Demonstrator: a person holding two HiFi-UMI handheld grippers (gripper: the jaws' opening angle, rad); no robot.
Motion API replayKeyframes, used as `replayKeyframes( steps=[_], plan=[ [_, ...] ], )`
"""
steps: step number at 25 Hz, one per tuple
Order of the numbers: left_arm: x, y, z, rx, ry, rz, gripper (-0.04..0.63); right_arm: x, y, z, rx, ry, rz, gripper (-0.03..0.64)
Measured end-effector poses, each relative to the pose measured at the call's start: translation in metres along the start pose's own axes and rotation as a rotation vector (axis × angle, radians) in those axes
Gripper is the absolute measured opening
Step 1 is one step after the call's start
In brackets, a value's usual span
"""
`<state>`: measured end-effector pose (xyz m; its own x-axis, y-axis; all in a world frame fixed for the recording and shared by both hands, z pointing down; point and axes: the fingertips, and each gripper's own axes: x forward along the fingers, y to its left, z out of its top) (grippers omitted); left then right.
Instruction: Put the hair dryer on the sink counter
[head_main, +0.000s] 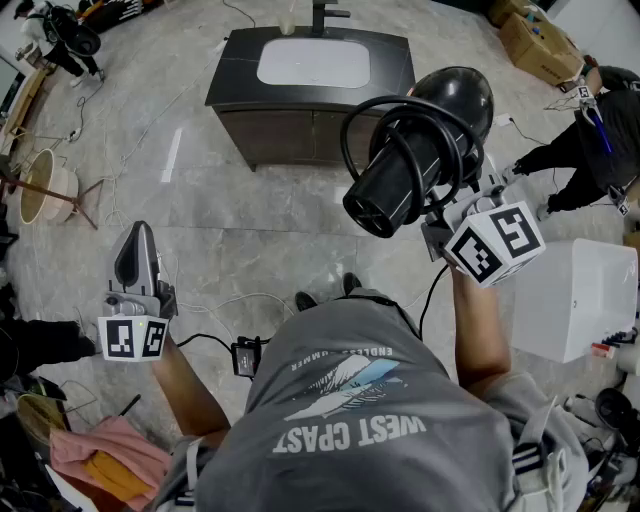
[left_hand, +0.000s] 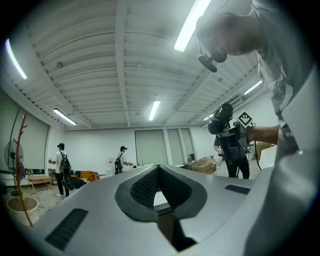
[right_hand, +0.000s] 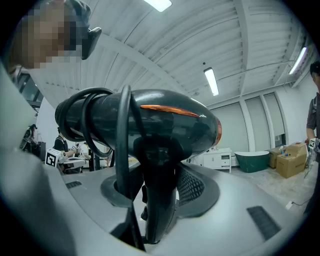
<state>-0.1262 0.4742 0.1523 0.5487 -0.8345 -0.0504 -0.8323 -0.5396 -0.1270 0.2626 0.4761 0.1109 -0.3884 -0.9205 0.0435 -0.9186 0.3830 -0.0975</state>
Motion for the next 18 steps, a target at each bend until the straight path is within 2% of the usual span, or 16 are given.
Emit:
replayKeyframes(
  steps=[11,18],
  plan=[
    [0.006,0.023,-0.009,-0.026,-0.008,-0.033,0.015,0.016,0.015,-0.002,0.004,0.011,-0.027,0.213],
    [0.014,0.019,-0.010,-0.043,-0.001,-0.048,0.015,0.024,0.011,0.001,0.016,0.026,-0.019,0.215]
  ],
)
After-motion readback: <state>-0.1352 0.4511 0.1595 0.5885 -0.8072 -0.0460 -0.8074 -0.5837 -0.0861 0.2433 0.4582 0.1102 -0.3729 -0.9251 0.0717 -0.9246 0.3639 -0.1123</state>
